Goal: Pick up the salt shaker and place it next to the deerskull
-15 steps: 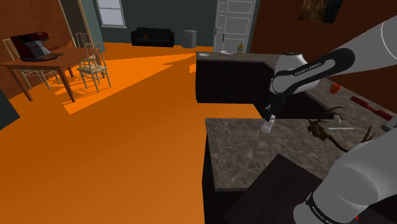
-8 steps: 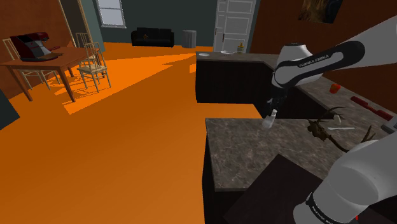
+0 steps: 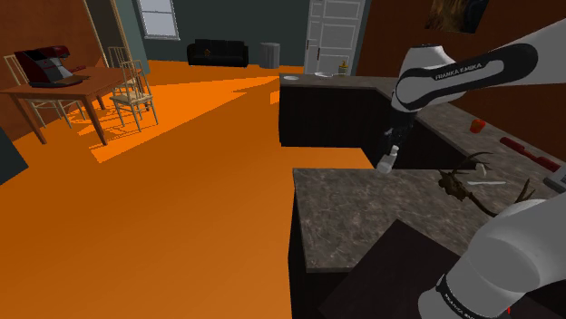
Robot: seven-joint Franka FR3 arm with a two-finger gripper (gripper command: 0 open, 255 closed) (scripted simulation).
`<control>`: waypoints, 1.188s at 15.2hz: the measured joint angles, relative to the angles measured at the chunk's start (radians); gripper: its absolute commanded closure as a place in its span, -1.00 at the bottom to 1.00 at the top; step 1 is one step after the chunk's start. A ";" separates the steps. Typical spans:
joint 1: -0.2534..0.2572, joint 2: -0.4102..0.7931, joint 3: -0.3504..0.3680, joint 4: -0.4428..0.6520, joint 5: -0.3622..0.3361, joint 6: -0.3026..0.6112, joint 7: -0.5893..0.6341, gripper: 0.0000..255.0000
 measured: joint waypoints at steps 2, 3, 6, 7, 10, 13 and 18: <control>0.001 -0.007 0.003 0.020 0.003 -0.027 -0.003 1.00; 0.001 -0.012 0.004 0.027 0.003 -0.040 -0.004 1.00; -0.027 -0.039 -0.033 0.019 -0.017 -0.050 -0.055 1.00; -0.038 -0.049 -0.048 0.016 -0.026 -0.053 -0.075 1.00; -0.071 -0.070 -0.096 0.009 -0.053 -0.056 -0.138 1.00; -0.103 -0.077 -0.153 0.015 -0.077 -0.056 -0.212 1.00; -0.151 -0.069 -0.255 0.040 -0.113 -0.047 -0.340 1.00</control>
